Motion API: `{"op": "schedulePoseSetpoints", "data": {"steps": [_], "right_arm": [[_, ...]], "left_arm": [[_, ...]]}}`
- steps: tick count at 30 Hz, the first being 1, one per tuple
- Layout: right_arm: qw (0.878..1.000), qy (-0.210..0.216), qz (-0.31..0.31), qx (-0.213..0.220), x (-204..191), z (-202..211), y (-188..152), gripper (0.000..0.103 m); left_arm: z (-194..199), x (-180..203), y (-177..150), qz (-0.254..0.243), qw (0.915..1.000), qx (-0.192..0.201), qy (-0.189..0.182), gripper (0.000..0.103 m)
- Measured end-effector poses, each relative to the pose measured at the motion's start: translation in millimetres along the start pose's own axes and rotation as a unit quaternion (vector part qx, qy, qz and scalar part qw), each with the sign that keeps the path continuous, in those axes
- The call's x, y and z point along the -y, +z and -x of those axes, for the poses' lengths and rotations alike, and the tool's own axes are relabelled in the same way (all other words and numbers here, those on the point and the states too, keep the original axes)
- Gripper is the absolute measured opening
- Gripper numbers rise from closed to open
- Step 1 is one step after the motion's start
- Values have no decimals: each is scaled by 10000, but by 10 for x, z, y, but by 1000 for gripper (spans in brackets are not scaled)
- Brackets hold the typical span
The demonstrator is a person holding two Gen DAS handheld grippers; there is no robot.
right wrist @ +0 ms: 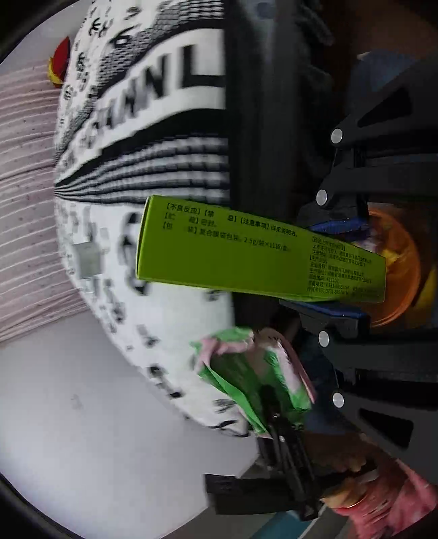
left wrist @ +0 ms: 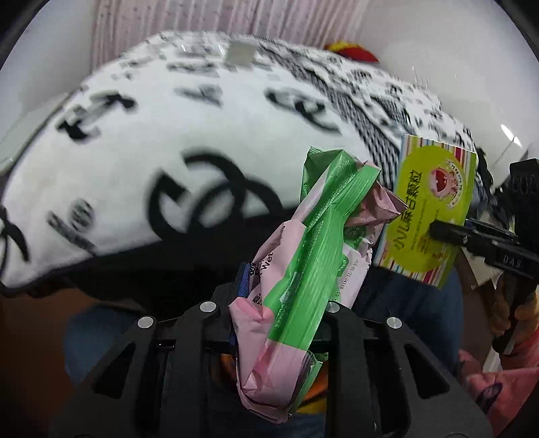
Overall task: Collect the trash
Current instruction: 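Carry pink-green bag and green box over the bucket and open both tools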
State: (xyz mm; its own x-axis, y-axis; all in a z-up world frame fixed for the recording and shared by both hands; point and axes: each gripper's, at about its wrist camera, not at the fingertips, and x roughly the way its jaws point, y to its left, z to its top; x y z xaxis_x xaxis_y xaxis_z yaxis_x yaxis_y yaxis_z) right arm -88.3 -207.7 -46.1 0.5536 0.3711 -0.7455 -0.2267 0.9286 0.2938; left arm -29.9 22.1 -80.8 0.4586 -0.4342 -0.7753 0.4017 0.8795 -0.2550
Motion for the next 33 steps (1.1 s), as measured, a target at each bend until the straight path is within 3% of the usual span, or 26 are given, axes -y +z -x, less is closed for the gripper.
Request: {"op": "schedulePoseSetpoints", "data": {"steps": [8,19,23,33], "right_arm": [[9963,-156,-293,-796,144,-389,-466,33],[9793,-167,-828,-1839,263,-1093,-785,33],[9730,-157,-868,-2135,260,-1282,-860,33],[9610,-198,-979,-2579,258,-1565,-1060,35]], "left_arm": [[-520,-7,-401,296,9959,-850,-66,24],[-1107,-93,-658,410,9824,-1754,501,24],[-1284,-85,-762,461,9754,-2085,548,25],[-1476,-35,-861,341,9655,-2448,824,30]]}}
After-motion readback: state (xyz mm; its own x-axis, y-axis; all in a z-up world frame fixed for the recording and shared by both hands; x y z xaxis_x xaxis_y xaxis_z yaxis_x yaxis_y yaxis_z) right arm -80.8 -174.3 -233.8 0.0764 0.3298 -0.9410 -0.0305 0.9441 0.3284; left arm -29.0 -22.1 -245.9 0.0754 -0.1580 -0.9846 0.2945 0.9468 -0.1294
